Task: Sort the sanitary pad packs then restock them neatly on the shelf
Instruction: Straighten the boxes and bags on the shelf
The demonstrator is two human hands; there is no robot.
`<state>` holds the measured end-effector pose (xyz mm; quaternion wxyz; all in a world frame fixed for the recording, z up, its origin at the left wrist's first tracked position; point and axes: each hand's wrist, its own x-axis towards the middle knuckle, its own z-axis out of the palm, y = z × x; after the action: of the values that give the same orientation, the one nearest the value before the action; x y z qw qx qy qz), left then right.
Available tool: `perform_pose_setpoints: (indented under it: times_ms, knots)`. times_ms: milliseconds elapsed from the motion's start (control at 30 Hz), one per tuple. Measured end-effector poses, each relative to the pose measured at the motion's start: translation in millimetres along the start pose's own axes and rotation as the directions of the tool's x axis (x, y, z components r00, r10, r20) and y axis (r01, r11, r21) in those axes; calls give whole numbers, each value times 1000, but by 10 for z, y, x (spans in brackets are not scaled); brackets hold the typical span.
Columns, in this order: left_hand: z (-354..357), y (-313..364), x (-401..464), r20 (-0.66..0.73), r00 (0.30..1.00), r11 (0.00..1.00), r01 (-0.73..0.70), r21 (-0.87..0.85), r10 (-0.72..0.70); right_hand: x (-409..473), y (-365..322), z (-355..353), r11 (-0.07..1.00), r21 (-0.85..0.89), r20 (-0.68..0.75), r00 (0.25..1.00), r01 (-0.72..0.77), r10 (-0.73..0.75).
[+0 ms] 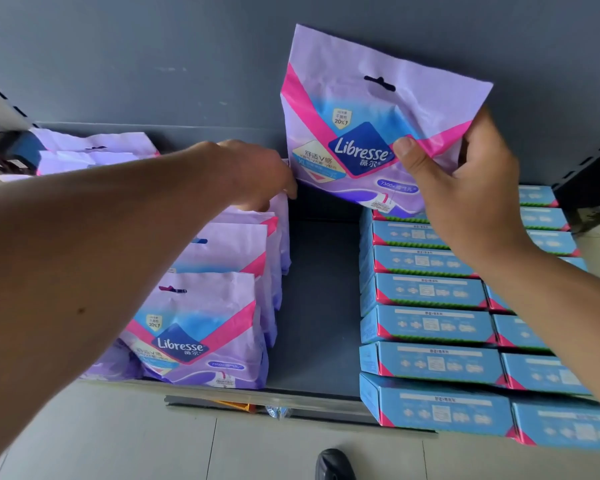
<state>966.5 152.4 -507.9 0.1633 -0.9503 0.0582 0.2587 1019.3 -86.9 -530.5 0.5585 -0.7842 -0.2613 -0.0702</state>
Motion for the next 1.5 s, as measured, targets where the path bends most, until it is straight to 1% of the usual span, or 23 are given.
perform_pose_setpoints:
  times_ms: [100,200,267,367,500,567,633,700,833,900,967,1033,1167,1267,1400,1500]
  knots:
    - [-7,27,-23,-57,997,998,55,31,-53,-26,-7,12,1000,-12,-7,1000,-3,3]
    - [9,33,-46,-111,991,996,81,42,-76,-47,-41,33,1000,-25,-16,1000,-2,2]
    - [23,26,-76,-175,982,996,79,51,-69,-73,-52,51,999,-32,-28,1000,2,-3]
    - [88,-7,-128,-302,953,995,49,89,-20,-148,-55,85,999,-45,-51,999,6,-8]
    - [205,-40,-202,-363,932,999,-14,-50,-5,-215,-79,139,998,-61,-78,997,17,-22]
    - [256,-43,-236,-397,917,993,-73,-89,32,-224,-100,167,997,-72,-75,997,26,-32]
    - [283,-54,-267,-405,913,988,-102,-117,46,-223,-126,198,995,-93,-61,997,35,-41]
    - [303,-85,-291,-396,918,980,-99,-174,22,-205,-162,236,992,-114,-46,997,55,-61]
    - [327,-156,-382,-407,912,921,-117,-372,-49,-102,-227,313,993,-107,5,998,58,-58]
    - [359,-186,-434,-409,904,907,-64,-416,-123,-48,-241,335,995,-91,26,999,38,-36]
    - [394,-191,-463,-400,892,917,36,-397,-208,-21,-242,347,995,-97,19,999,37,-35]
    - [410,-181,-466,-386,887,916,92,-390,-254,-28,-252,364,991,-117,4,998,62,-61]
    - [380,-235,-504,-409,882,893,31,-448,-236,-105,-239,395,985,-147,12,996,94,-94]
    - [391,-263,-539,-459,859,886,-11,-464,-229,-124,-220,449,987,-138,27,996,86,-83]
    - [414,-273,-551,-521,821,869,-65,-490,-233,-23,-224,624,993,-106,76,996,58,-50]
    - [496,-311,-576,-535,808,859,-73,-506,-246,40,-189,806,994,-111,113,994,3,9]
